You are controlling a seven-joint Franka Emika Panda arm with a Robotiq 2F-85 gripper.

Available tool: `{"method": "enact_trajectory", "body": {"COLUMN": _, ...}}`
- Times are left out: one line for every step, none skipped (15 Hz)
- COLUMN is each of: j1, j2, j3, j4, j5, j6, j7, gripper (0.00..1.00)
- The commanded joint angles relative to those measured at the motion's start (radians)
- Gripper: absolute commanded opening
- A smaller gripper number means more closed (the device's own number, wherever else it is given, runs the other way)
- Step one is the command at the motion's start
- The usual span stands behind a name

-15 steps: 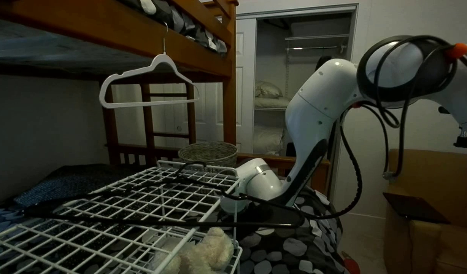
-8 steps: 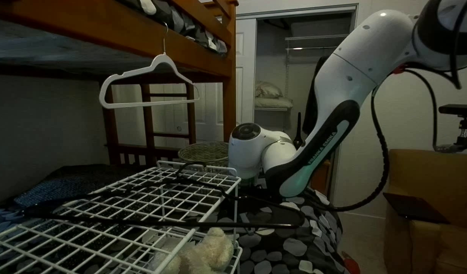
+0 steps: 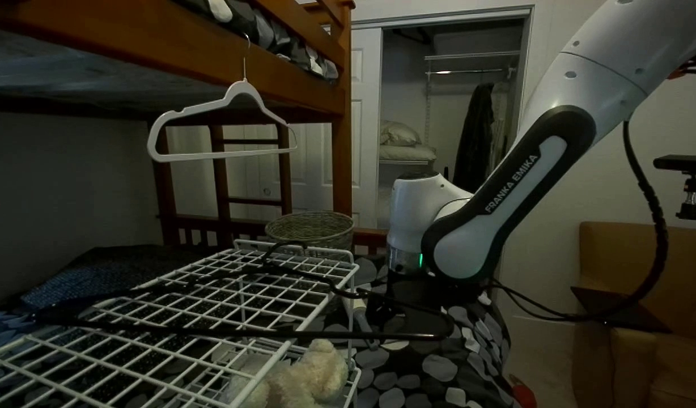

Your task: Use the brush to brush the blanket

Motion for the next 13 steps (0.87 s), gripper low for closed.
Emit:
{"method": "enact_trajectory", "body": {"j1": -0.057, "j2": -0.211, "j3": 0.05, "j4": -0.096, "j5": 0.271, "j6": -0.076, "j7": -0.205, "gripper": 1.0}}
{"method": "enact_trajectory", "body": {"j1": 0.14, "j2": -0.262, "j3": -0.15, "j4": -0.106, "j5": 0.347, "j6": -0.097, "j7": -0.273, "gripper": 1.0}}
{"method": "enact_trajectory", "body": {"j1": 0.17, "j2": -0.309, "j3": -0.189, "j4": -0.117, "j5": 0.372, "j6": -0.136, "j7": -0.297, "gripper": 1.0}}
{"method": "enact_trajectory", "body": {"j1": 0.22, "j2": -0.354, "j3": -0.25, "j4": -0.127, "j5": 0.372, "j6": -0.171, "j7": -0.31, "gripper": 1.0}}
{"method": "enact_trajectory", "body": {"j1": 0.264, "j2": -0.407, "j3": -0.305, "j4": -0.14, "j5": 0.357, "j6": -0.211, "j7": -0.308, "gripper": 1.0}}
{"method": "enact_trajectory", "body": {"j1": 0.295, "j2": -0.461, "j3": -0.345, "j4": -0.146, "j5": 0.334, "j6": -0.251, "j7": -0.304, "gripper": 1.0}}
{"method": "enact_trajectory", "body": {"j1": 0.316, "j2": -0.516, "j3": -0.366, "j4": -0.152, "j5": 0.306, "j6": -0.291, "j7": -0.287, "gripper": 1.0}}
{"method": "enact_trajectory", "body": {"j1": 0.327, "j2": -0.572, "j3": -0.373, "j4": -0.157, "j5": 0.256, "j6": -0.347, "j7": -0.274, "gripper": 1.0}}
{"method": "enact_trajectory", "body": {"j1": 0.329, "j2": -0.427, "j3": -0.386, "j4": -0.093, "j5": 0.274, "j6": -0.286, "j7": -0.268, "gripper": 1.0}}
{"method": "enact_trajectory", "body": {"j1": 0.338, "j2": -0.463, "j3": -0.395, "j4": -0.094, "j5": 0.271, "j6": -0.305, "j7": -0.269, "gripper": 1.0}}
{"method": "enact_trajectory", "body": {"j1": 0.345, "j2": -0.475, "j3": -0.399, "j4": -0.094, "j5": 0.273, "j6": -0.305, "j7": -0.27, "gripper": 1.0}}
{"method": "enact_trajectory", "body": {"j1": 0.349, "j2": -0.472, "j3": -0.4, "j4": -0.094, "j5": 0.273, "j6": -0.305, "j7": -0.27, "gripper": 1.0}}
{"method": "enact_trajectory", "body": {"j1": 0.35, "j2": -0.457, "j3": -0.403, "j4": -0.092, "j5": 0.274, "j6": -0.304, "j7": -0.27, "gripper": 1.0}}
